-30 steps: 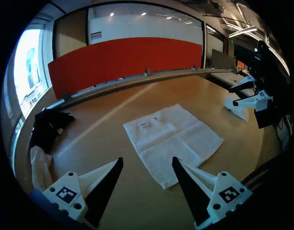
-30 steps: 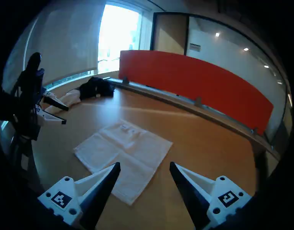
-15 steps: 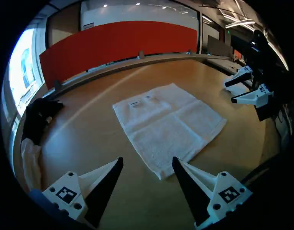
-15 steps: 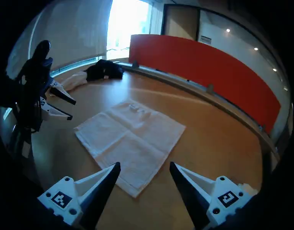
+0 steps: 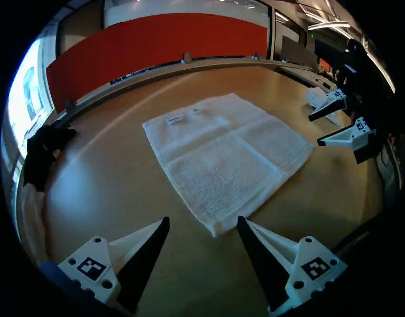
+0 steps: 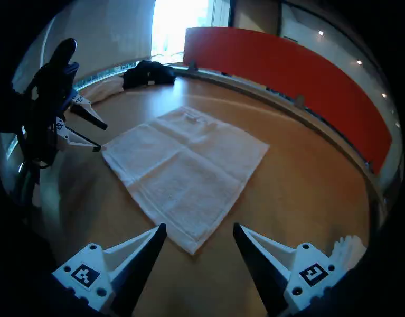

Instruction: Fold towel

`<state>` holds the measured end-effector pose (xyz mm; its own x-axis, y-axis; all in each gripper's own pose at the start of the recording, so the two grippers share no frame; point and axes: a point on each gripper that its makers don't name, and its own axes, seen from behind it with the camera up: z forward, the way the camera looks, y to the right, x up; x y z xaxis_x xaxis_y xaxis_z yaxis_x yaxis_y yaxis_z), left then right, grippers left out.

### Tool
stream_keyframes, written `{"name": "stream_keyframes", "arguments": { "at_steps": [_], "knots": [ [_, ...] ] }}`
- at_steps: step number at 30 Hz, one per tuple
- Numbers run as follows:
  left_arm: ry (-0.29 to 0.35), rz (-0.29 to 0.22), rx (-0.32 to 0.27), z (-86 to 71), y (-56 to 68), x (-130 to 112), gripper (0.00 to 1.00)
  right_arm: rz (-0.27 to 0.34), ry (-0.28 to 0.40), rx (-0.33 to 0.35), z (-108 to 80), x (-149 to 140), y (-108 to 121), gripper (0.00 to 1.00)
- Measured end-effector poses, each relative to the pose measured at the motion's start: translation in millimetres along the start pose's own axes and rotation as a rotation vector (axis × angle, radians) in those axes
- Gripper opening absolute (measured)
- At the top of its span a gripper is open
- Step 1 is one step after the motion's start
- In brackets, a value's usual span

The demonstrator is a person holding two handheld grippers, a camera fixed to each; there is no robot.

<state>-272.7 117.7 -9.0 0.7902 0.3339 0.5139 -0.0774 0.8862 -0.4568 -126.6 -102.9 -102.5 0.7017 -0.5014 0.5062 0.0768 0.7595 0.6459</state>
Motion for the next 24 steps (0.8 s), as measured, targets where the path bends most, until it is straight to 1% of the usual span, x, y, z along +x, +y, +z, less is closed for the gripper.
{"name": "stream_keyframes", "arguments": {
  "at_steps": [4, 8, 9, 13, 15, 18, 21, 23, 24],
  "knots": [
    [-0.015, -0.003, -0.005, 3.6, 2.1, -7, 0.94, -0.002, -0.015, 0.007, 3.8, -8, -2, 0.97],
    [-0.029, 0.002, -0.007, 6.6, 4.0, -13, 0.94, -0.004, -0.030, 0.017, 6.6, -15, -4, 0.94],
    [-0.032, 0.004, -0.007, 7.3, 4.5, -14, 0.94, -0.004, -0.034, 0.019, 7.2, -16, -5, 0.93],
    [-0.043, 0.017, -0.009, 8.8, 7.2, -19, 0.94, 0.001, -0.049, 0.034, 9.1, -22, -9, 0.82],
    [-0.048, 0.024, -0.010, 9.3, 8.6, -21, 0.91, 0.006, -0.055, 0.041, 10.1, -25, -10, 0.77],
    [-0.050, 0.033, -0.015, 9.2, 11.9, -21, 0.83, 0.014, -0.058, 0.042, 11.0, -28, -10, 0.70],
    [-0.056, 0.028, -0.024, 9.1, 15.1, -21, 0.74, 0.017, -0.062, 0.042, 11.2, -31, -10, 0.63],
    [-0.059, 0.016, -0.030, 9.5, 17.1, -21, 0.69, 0.019, -0.066, 0.047, 11.5, -33, -11, 0.60],
    [-0.061, 0.011, -0.032, 9.6, 17.6, -21, 0.68, 0.020, -0.067, 0.049, 11.8, -34, -12, 0.58]
  ]
}}
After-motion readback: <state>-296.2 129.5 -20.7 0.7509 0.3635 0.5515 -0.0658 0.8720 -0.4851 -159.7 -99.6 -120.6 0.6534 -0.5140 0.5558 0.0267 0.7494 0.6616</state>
